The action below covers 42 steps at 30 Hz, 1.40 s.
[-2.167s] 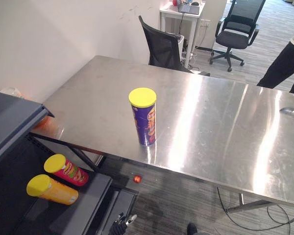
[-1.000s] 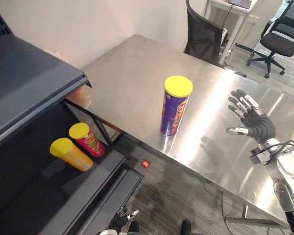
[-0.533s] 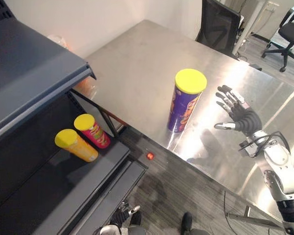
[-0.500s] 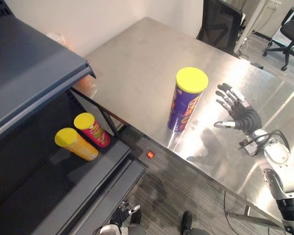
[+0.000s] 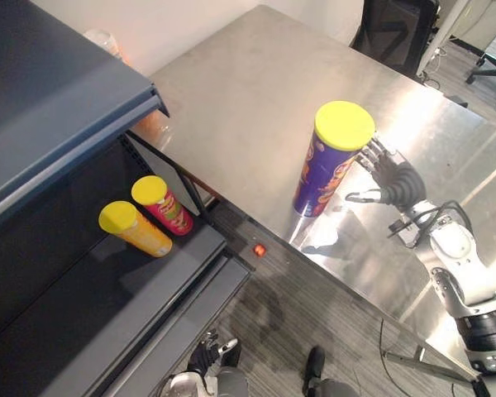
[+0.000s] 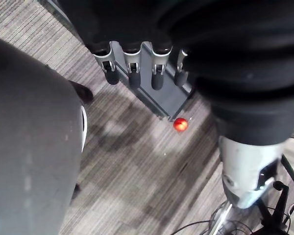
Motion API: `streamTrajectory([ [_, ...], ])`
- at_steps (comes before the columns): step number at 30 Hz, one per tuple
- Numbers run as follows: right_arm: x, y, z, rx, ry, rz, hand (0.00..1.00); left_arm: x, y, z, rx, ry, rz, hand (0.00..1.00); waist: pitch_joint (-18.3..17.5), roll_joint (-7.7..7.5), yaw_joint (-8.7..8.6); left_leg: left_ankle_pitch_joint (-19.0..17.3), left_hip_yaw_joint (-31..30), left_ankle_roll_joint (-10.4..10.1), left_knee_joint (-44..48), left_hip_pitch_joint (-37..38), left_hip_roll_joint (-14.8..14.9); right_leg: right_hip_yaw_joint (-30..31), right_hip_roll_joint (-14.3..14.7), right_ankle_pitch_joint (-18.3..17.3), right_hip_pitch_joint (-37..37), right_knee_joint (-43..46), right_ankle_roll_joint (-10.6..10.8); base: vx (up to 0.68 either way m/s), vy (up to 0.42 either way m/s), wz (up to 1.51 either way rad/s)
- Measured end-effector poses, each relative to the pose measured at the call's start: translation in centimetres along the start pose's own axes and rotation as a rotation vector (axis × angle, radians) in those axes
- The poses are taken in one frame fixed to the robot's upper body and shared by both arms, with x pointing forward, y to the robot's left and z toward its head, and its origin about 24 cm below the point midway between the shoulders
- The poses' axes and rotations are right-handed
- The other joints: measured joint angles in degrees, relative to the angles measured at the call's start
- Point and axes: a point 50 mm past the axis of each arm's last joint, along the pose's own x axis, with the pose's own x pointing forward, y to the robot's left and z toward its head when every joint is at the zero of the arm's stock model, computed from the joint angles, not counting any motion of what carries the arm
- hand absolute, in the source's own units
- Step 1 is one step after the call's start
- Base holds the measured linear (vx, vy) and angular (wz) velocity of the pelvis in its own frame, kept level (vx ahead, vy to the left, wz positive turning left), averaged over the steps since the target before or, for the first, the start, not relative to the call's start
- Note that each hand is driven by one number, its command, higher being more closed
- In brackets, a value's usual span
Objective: Put the gum and the chips on the shelf.
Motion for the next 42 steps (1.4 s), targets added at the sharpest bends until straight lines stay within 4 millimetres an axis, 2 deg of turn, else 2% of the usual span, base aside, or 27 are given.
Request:
streamTrajectory([
  [13,0.9,0.5,-0.3,-0.028,0.020,0.025,0.00,0.1,-0.1,0.2,-0.002,-0.006,0.011,0.00,0.00,0.00,0.84,1.03,-1.08,-0.13,-0.42,-0.63,-0.10,-0.85,0.01,0.31,-0.23,-0.17,-0.05,0.00,0.004,0.03],
  [24,2.9,0.5,0.6,-0.053,-0.015,0.032,0.00,0.3,-0.2,0.6,-0.005,-0.017,0.014,0.00,0.12,-0.07,2.32,2.50,-1.36,-0.28,-2.03,-1.58,-0.04,-0.89,0.09,1.67,-1.35,-1.18,-0.04,-0.01,0.004,0.01],
  [31,3.7,0.3,1.4,-0.065,-0.044,0.031,0.00,0.5,-0.1,1.2,-0.014,-0.036,0.030,0.00,1.15,-0.82,3.07,3.00,-1.42,-0.33,-2.80,-1.72,-0.08,-0.90,0.01,1.83,-1.82,-1.21,0.07,0.01,0.002,0.00],
  [32,3.8,0.2,1.4,-0.067,-0.043,0.028,1.00,0.5,-0.1,1.2,-0.015,-0.036,0.031,0.00,1.16,-0.83,3.07,3.00,-1.40,-0.33,-2.81,-1.73,-0.11,-0.90,-0.01,1.83,-1.83,-1.25,0.07,0.04,0.006,0.00],
  [42,4.3,0.0,1.9,-0.074,-0.059,0.012,1.00,0.5,0.1,1.6,-0.019,-0.054,0.037,0.00,2.16,-1.32,3.09,2.99,-1.32,-0.33,-2.82,-2.01,-0.06,-0.85,0.06,1.87,-2.00,-1.69,0.11,0.01,0.001,0.00],
])
